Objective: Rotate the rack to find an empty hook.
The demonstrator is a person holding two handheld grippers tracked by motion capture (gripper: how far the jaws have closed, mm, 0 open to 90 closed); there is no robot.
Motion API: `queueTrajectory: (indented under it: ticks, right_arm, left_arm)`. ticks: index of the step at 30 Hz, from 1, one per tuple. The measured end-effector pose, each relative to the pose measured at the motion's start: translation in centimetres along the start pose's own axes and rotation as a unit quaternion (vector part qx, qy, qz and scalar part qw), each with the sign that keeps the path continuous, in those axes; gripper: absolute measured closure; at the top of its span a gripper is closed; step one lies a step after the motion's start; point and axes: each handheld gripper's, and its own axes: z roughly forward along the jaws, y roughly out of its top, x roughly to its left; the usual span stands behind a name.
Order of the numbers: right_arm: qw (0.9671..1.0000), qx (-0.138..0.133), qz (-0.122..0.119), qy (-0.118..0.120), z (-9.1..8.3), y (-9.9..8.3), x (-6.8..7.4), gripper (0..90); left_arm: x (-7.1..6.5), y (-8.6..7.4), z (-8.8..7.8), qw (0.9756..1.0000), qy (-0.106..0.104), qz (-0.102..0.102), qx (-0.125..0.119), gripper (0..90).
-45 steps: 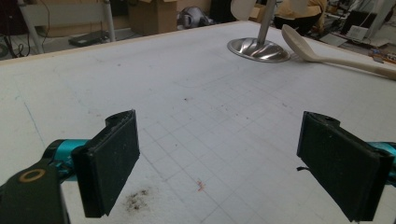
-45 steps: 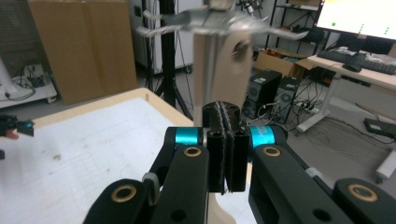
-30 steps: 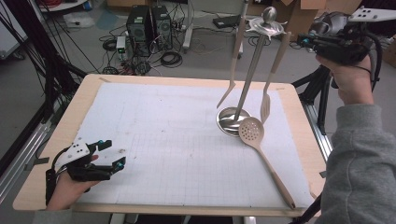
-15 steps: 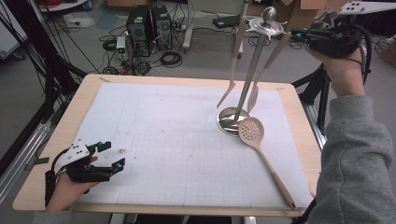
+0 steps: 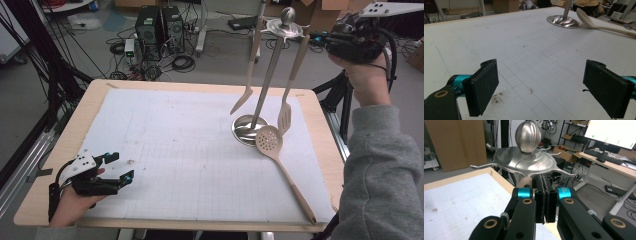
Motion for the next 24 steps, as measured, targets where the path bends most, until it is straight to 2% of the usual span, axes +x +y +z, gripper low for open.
queueTrajectory:
  ticks: [11,19,24]
  right_arm:
    - [0.9998,0.002,-0.012,0.018,0.1,0.2,1.6,89.6]
    - [0.9992,0.004,-0.028,0.030,0.9,0.7,2.9,89.6]
    - [0.9990,0.003,-0.027,0.034,1.3,0.9,3.5,89.6]
  left_arm:
    - [-0.1,-0.1,0.3,1.0000,-0.002,-0.001,0.004,13.4]
    - [0.0,-0.2,0.3,1.0000,-0.003,0.000,0.003,13.4]
    - [0.0,-0.2,0.3,1.0000,-0.003,-0.001,0.005,13.5]
